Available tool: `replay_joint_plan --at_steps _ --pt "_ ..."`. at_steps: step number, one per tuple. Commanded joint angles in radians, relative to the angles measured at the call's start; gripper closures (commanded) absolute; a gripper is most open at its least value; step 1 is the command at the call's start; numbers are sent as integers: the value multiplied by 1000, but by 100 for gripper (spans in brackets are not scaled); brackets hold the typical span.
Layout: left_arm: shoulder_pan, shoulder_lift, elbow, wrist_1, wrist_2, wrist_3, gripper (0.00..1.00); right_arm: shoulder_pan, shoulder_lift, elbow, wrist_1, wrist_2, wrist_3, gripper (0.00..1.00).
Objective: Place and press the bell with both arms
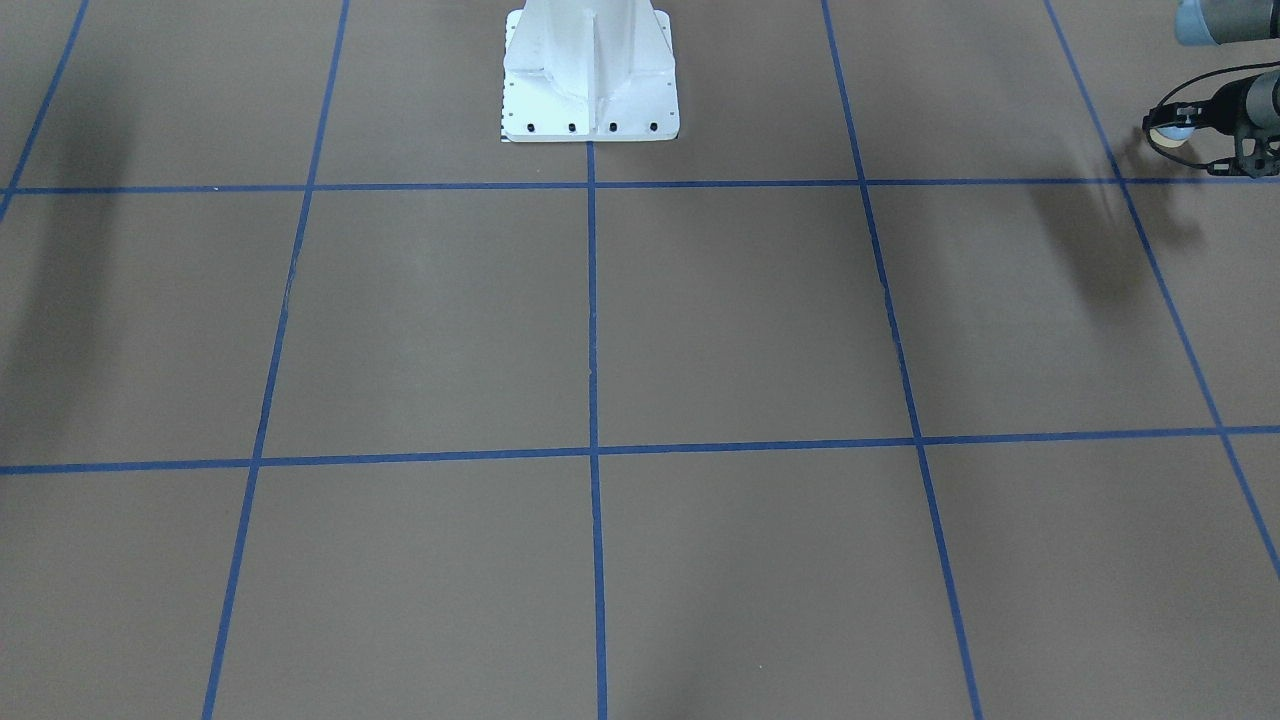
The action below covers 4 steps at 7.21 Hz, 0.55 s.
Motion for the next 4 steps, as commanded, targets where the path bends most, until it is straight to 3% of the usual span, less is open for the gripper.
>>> replay_joint_plan --at_steps 1,2,3,4 --pt "0 -2 0 0 0 0 56 0 0 0 0 0 0 0" --pt "0 -2 -2 -5 -9 0 69 -1 0 0 0 0 0 0" --pt "2 -1 -6 -46 -22 -6 70 0 -2 6 0 0 0 0" --pt "-1 7 -24 -48 -95 -8 72 0 -2 9 0 0 0 0"
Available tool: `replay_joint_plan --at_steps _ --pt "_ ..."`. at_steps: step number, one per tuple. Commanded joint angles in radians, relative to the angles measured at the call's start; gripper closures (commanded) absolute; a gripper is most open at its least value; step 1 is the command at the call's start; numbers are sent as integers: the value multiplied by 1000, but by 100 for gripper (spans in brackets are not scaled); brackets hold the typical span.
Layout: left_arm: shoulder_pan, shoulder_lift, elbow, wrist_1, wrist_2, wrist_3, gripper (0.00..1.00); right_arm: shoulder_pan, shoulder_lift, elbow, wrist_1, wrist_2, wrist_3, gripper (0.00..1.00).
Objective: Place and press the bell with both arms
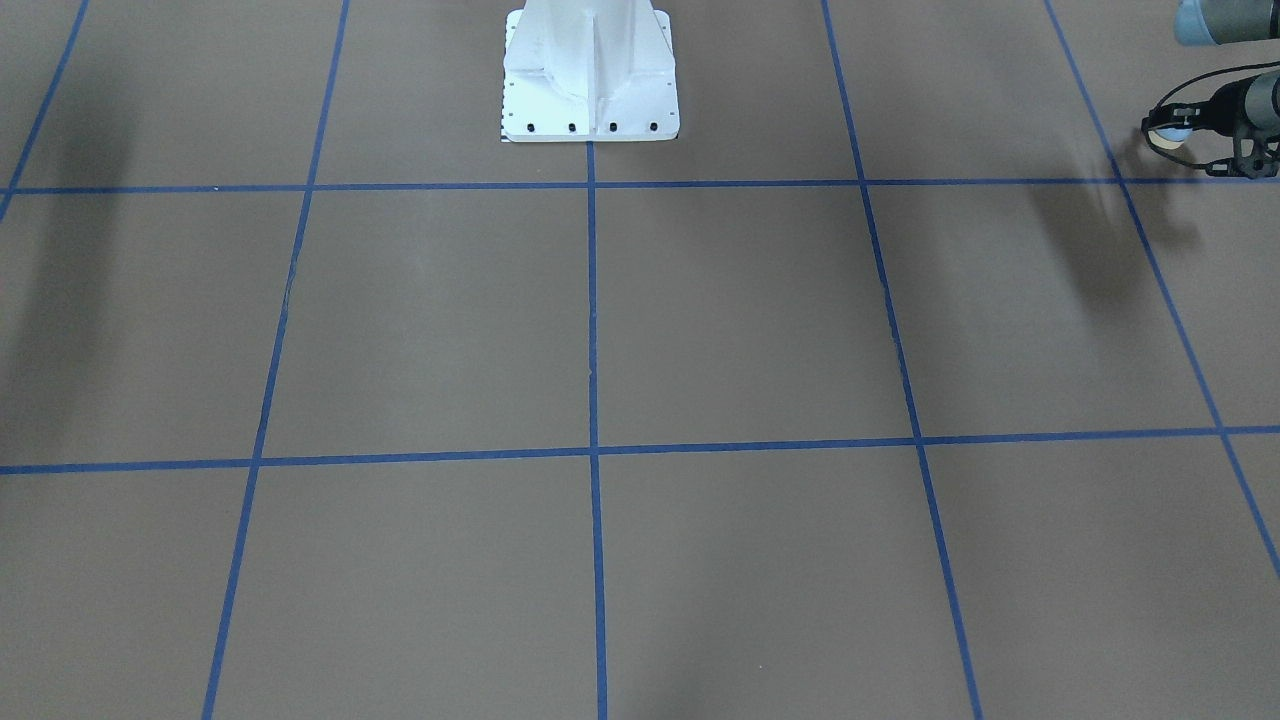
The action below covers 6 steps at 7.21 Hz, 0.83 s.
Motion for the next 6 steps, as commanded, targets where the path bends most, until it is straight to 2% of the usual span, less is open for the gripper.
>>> replay_joint_plan --at_steps 1,2,3,4,5,6 --pt "-3 50 -111 7 -68 -3 72 0 -1 4 0 0 0 0" --pt "-3 83 -228 100 -68 -3 72 0 -1 4 0 0 0 0" --pt "-3 86 -387 283 -66 -3 72 0 -1 3 0 0 2 0" --pt "-2 47 -533 492 -63 -3 72 0 -1 1 0 -3 2 0" --pt "-2 -51 -589 624 -62 -3 72 -1 1 0 0 -8 3 0" --pt "0 -183 -588 692 -57 -20 72 -1 3 -5 0 -9 3 0"
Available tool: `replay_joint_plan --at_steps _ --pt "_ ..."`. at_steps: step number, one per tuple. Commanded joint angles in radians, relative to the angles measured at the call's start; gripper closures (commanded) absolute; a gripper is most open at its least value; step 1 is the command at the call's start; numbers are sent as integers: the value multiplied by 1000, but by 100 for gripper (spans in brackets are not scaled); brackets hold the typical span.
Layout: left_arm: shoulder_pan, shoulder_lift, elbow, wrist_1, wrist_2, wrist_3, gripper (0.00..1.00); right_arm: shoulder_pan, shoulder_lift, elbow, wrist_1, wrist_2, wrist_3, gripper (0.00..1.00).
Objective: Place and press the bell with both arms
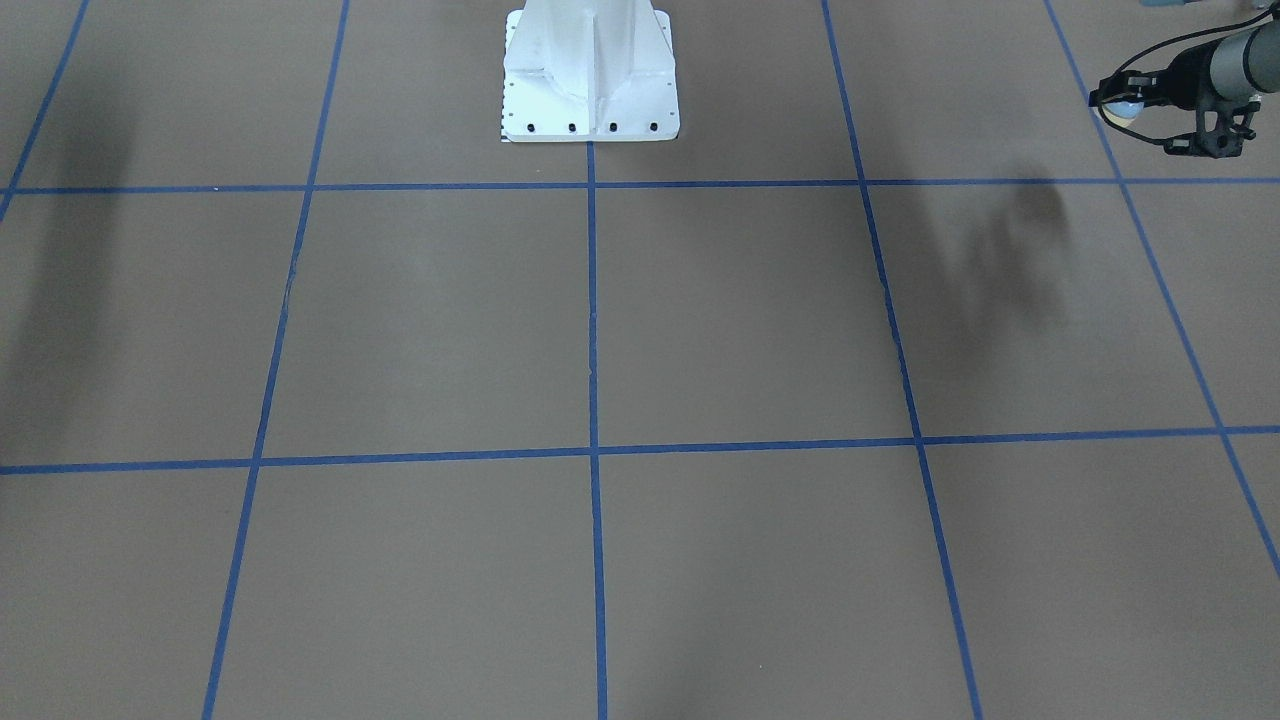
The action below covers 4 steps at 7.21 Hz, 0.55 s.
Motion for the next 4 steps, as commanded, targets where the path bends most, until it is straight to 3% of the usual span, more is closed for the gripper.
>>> replay_joint_plan --at_steps 1,3,4 --pt "14 -280 -32 170 9 -85 72 -1 -1 -4 0 3 1 0" --pt "104 -585 -23 338 10 -205 76 1 -17 -4 0 0 1 0" --pt "144 -752 52 380 12 -256 76 -1 -18 -9 2 -3 1 0"
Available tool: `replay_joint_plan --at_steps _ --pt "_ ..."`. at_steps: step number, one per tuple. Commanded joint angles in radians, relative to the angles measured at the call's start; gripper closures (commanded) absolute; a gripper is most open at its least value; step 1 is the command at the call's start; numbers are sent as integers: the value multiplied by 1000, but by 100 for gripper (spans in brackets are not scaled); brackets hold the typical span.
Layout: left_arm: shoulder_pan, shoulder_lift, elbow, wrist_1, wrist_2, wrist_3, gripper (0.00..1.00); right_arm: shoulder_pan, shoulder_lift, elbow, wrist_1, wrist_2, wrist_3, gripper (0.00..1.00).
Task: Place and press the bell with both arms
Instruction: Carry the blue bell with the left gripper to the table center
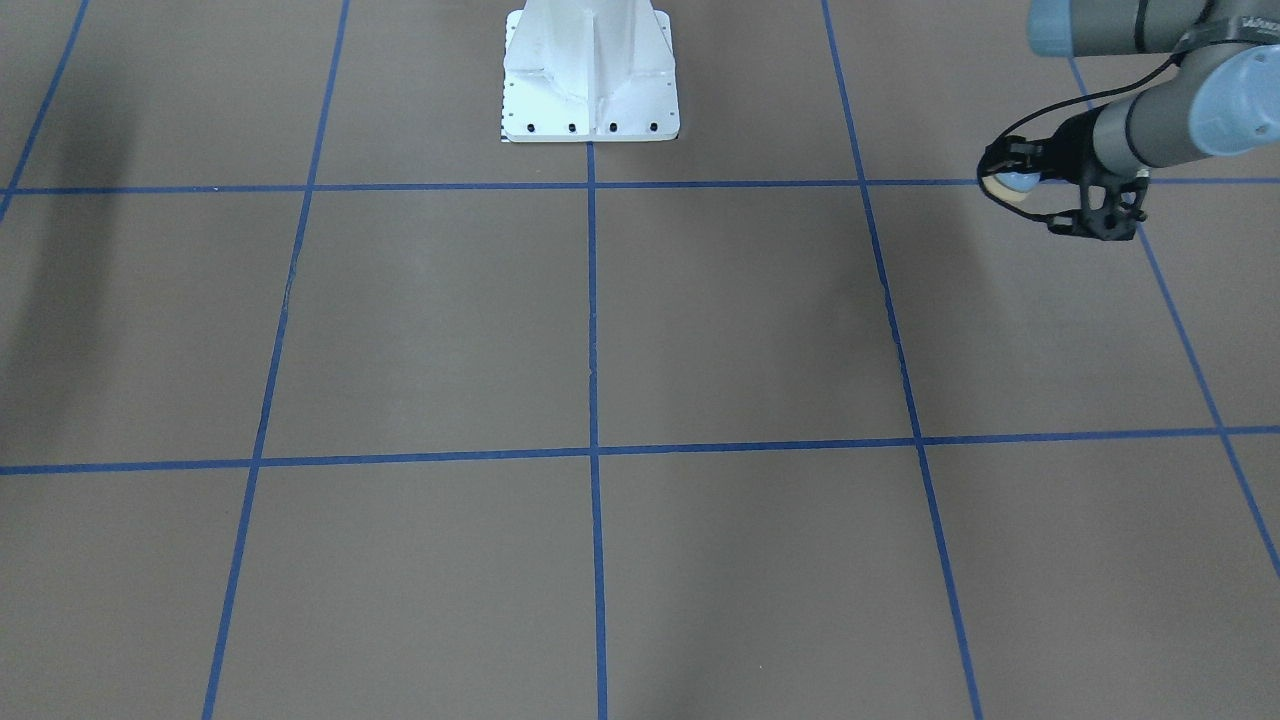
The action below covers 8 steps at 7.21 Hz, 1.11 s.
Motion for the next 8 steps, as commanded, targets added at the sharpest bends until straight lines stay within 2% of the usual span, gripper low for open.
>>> replay_joint_plan --at_steps 1,4,5,6,7,8 --pt "80 -385 203 72 3 -138 75 -1 0 -11 2 -3 0 0" --pt "155 -866 756 40 52 -187 75 -4 12 -36 3 4 8 0" --pt "174 -911 845 -93 52 -286 74 -4 12 -36 3 4 9 0" --pt "205 -936 952 -301 52 -416 74 -6 14 -37 3 4 9 0" --pt "235 -1004 1061 -388 54 -524 74 -6 14 -37 3 6 9 0" --pt "257 -1017 1083 -396 57 -546 67 -6 12 -37 3 5 9 0"
